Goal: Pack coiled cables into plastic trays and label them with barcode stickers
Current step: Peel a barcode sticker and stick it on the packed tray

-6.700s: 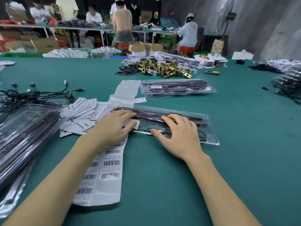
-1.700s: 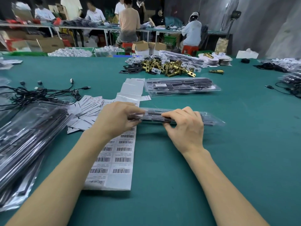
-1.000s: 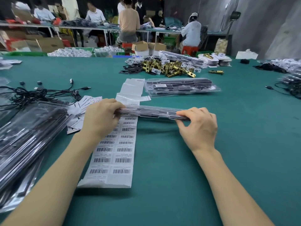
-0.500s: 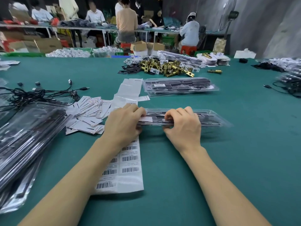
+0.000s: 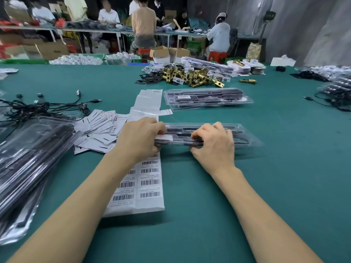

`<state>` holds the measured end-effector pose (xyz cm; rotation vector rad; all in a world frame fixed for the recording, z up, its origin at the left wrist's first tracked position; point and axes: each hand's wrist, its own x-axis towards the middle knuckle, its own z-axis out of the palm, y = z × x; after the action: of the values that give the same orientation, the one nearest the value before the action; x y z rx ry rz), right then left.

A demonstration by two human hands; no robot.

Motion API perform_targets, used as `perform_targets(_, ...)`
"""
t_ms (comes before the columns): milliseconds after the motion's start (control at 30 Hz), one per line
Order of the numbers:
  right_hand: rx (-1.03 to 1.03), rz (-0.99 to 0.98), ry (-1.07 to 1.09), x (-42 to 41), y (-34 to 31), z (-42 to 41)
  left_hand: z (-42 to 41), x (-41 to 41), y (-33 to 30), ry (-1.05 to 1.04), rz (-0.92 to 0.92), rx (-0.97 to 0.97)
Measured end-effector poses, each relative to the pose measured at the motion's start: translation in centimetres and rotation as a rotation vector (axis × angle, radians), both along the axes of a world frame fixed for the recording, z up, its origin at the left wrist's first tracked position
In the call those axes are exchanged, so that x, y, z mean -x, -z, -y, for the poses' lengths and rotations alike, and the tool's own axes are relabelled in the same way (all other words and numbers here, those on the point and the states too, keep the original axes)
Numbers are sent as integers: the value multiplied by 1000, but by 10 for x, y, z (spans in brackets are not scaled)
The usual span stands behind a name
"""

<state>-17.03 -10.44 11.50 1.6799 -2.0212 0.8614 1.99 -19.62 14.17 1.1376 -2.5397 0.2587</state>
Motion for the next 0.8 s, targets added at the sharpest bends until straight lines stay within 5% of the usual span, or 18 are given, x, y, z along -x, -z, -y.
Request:
perform_targets(533, -31, -38, 14, -2, 0, 3, 8, -16, 1, -1, -91, -29)
perform_targets(800, -55, -8, -50, -2, -3, 0, 25, -41, -18, -148, -81, -372)
